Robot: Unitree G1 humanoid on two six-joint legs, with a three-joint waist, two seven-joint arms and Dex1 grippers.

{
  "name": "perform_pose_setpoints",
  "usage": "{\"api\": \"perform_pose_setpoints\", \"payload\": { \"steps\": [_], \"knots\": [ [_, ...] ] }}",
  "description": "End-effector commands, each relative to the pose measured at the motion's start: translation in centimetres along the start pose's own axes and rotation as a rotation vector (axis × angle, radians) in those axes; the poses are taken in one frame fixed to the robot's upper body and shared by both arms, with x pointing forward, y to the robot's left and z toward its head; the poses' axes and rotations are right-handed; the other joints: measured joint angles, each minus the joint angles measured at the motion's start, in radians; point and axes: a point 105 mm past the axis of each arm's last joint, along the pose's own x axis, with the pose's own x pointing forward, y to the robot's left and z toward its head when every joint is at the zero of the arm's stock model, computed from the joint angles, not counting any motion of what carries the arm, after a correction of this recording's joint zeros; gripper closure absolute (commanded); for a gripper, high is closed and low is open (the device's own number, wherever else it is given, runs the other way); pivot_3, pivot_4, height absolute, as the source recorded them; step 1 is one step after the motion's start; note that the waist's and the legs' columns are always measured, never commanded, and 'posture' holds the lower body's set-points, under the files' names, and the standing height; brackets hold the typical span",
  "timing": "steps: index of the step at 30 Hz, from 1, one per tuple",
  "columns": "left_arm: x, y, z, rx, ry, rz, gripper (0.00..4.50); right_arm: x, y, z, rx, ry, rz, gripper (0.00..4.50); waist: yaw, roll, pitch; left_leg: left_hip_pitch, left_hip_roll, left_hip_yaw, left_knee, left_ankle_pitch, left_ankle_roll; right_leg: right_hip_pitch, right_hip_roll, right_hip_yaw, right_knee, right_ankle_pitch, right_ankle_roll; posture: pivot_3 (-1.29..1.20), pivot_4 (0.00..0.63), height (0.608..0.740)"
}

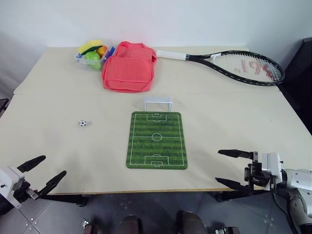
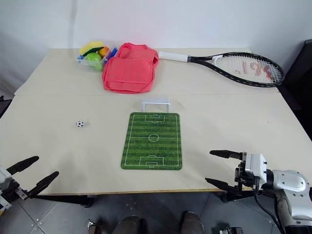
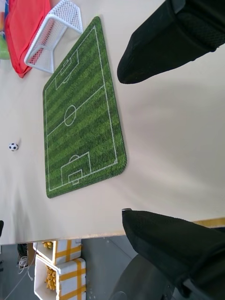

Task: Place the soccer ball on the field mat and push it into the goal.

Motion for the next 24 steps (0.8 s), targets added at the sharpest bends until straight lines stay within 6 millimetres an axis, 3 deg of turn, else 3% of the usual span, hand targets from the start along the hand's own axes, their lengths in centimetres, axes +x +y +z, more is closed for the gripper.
{"api": "perform_pose_setpoints", "payload": {
  "steps": [1,5,9,11,15,19,24],
  "knots": [
    [-0.3,0.2,0.5,-0.012,-0.012,0.025,0.07,0.4,0.0,0.5,-0.011,-0.026,0.014,0.00,0.000,0.000,0.000,0.000,0.000,0.000,0.000,0.000,0.000,0.000,0.000,0.000,0.000,0.000,0.000,0.00,0.150,0.740],
    [-1.0,0.5,0.7,-0.168,-0.071,0.091,0.07,2.4,-0.1,2.0,-0.001,-0.140,-0.019,0.00,0.000,0.000,0.000,0.000,0.002,0.000,0.000,0.000,-0.001,0.000,0.002,0.000,0.000,0.000,0.000,0.00,0.150,0.740],
    [-2.7,1.6,0.0,-0.291,-0.158,0.291,0.07,3.9,-1.5,4.7,0.020,-0.334,-0.149,0.00,-0.003,0.000,0.000,0.001,0.007,0.001,0.001,-0.002,-0.004,0.000,0.007,0.002,0.000,0.001,-0.003,0.00,0.150,0.740],
    [-3.8,1.7,-1.1,-0.337,-0.179,0.401,0.07,4.4,-2.4,5.9,0.033,-0.398,-0.216,0.00,-0.003,0.001,0.000,0.002,0.008,0.002,0.001,-0.002,-0.004,0.000,0.008,0.003,0.000,0.000,-0.003,0.00,0.150,0.740],
    [-5.2,0.2,-4.5,-0.431,-0.164,0.568,0.07,5.4,-1.9,7.4,-0.080,-0.454,-0.159,0.00,0.001,0.000,0.000,0.002,0.008,0.004,0.001,-0.003,-0.004,-0.001,0.008,0.005,0.000,0.000,-0.003,0.00,0.150,0.740],
    [-4.2,-0.7,-4.2,-0.437,-0.194,0.545,0.07,5.6,-1.8,7.2,-0.104,-0.435,-0.151,0.00,0.013,-0.003,-0.002,0.002,0.008,0.004,0.002,-0.004,-0.003,-0.001,0.008,0.004,0.000,0.000,-0.003,0.00,0.150,0.740],
    [-1.0,1.7,-1.1,-0.390,-0.282,0.512,0.07,5.4,-1.8,6.5,-0.125,-0.398,-0.135,0.00,0.025,-0.003,-0.002,0.002,0.008,0.004,0.006,-0.004,-0.003,-0.001,0.008,0.006,0.001,0.000,-0.004,0.00,0.150,0.740]
  ]
}}
